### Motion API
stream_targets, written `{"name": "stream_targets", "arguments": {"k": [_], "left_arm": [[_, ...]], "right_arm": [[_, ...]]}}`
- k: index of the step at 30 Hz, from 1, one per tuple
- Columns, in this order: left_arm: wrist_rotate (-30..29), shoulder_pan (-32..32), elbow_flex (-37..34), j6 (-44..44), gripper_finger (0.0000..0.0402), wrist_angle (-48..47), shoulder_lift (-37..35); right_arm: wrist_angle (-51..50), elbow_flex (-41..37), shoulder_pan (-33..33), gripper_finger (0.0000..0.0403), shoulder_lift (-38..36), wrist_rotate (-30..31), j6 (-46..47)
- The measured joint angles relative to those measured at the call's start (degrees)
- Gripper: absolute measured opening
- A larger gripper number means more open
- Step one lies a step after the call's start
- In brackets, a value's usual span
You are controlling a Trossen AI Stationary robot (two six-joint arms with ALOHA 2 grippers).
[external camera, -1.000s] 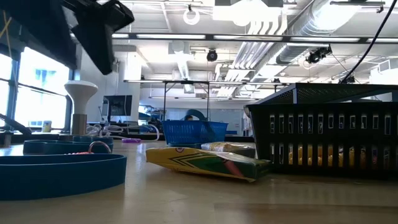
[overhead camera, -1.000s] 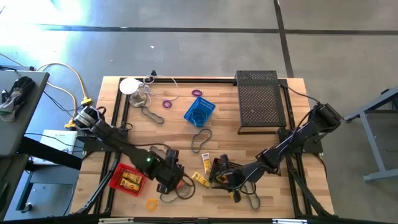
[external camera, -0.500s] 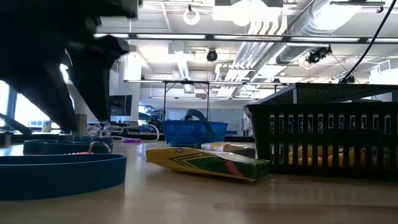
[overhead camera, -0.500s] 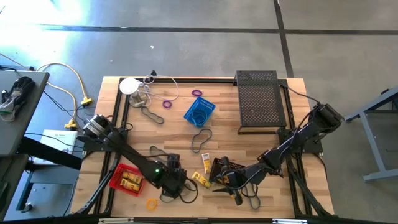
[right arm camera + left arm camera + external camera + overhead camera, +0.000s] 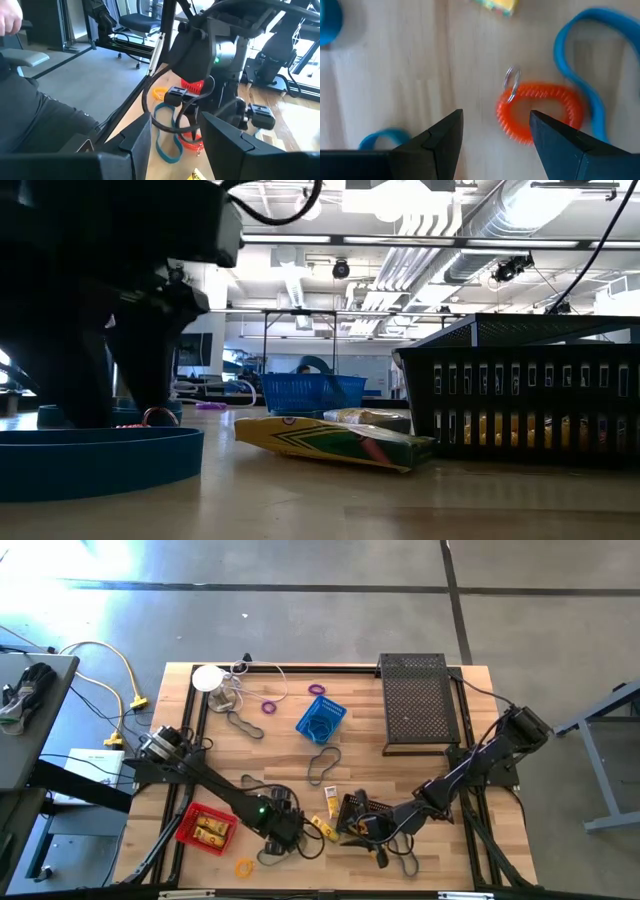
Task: Pick & Place Office Desk Supplies
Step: Put the orange wrist coil keychain into the black bin
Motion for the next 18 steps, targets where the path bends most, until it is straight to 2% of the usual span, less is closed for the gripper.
{"name": "stream_targets", "arguments": {"k": [6, 9, 13, 18], "left_arm": [[4.5, 1.7, -0.3, -0.6, 0.0214, 0.8, 1.2], [5.6, 2.3, -1.0, -0.7, 0.0195, 1.4, 1.4], [5.9, 2.4, -2.1, -2.1, 0.0138, 1.5, 1.4], [6.1, 2.5, -2.3, -3.4, 0.0027, 1.0, 1.4]], "right_arm": [[0.0, 0.0, 0.1, 0.0155, 0.0, -0.2, 0.2], [0.0, 0.0, 0.1, 0.0155, 0.0, -0.4, 1.2], [0.3, 0.0, 0.1, 0.0155, 0.0, -0.4, 3.6], [0.2, 0.0, 0.5, 0.0155, 0.0, -0.4, 3.7]]}}
